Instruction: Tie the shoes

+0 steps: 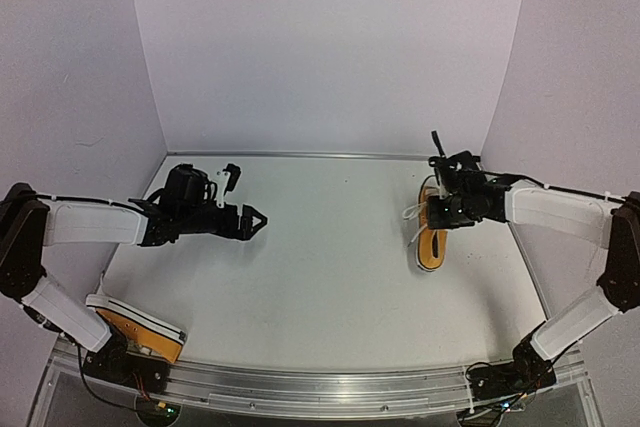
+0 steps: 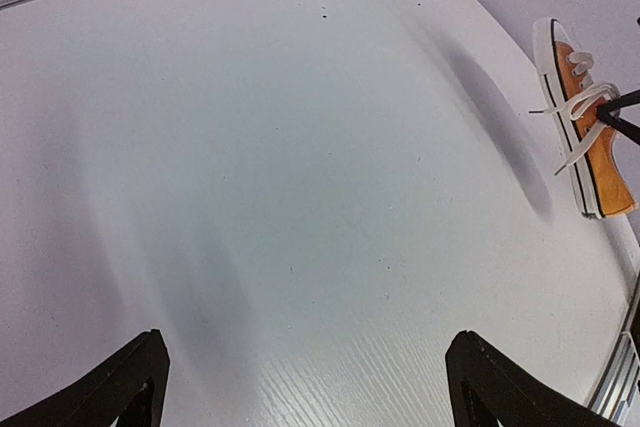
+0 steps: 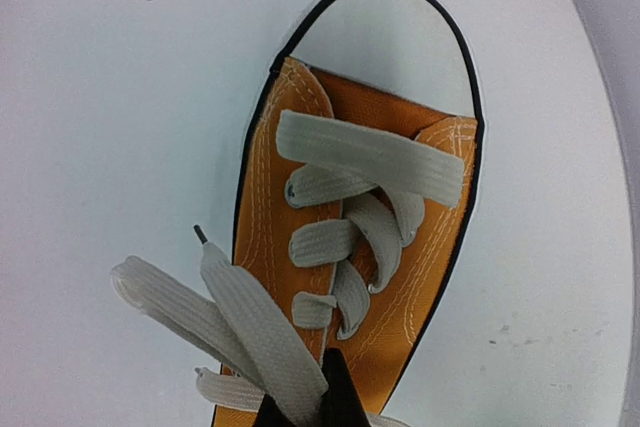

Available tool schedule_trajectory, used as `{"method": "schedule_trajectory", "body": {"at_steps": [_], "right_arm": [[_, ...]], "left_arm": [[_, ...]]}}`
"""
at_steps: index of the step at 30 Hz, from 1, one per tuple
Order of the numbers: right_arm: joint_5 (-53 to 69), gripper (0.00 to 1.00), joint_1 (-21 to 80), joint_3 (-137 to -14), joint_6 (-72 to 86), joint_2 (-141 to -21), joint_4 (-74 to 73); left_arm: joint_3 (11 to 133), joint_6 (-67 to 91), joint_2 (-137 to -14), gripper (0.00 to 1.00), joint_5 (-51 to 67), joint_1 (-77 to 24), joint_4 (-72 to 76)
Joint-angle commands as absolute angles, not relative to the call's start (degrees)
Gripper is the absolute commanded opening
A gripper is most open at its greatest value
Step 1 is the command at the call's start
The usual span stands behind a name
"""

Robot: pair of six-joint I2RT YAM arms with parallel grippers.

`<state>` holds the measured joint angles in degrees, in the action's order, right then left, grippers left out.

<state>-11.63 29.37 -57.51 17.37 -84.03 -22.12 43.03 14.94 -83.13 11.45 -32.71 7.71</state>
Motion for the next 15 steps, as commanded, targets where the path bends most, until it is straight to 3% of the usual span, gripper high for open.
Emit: {"method": "schedule_trajectory", "body": {"at_steps": [1, 6, 15], "right_arm": [[-16.2, 0.0, 22.0, -56.7, 9.5, -77.1, -24.9], [-23.7, 0.0, 16.4, -58.7, 2.5, -79.2, -27.1], [-19.8, 0.0, 10.1, -63.3, -11.5, -87.7, -18.1]], "left_arm": [[45.0, 14.4, -85.0, 1.0, 14.2, -32.7, 12.1], [46.0, 14.3, -86.0, 1.0, 16.1, -32.7, 12.5], [46.8, 16.9, -87.2, 1.0, 19.1, -32.7, 16.5]]}}
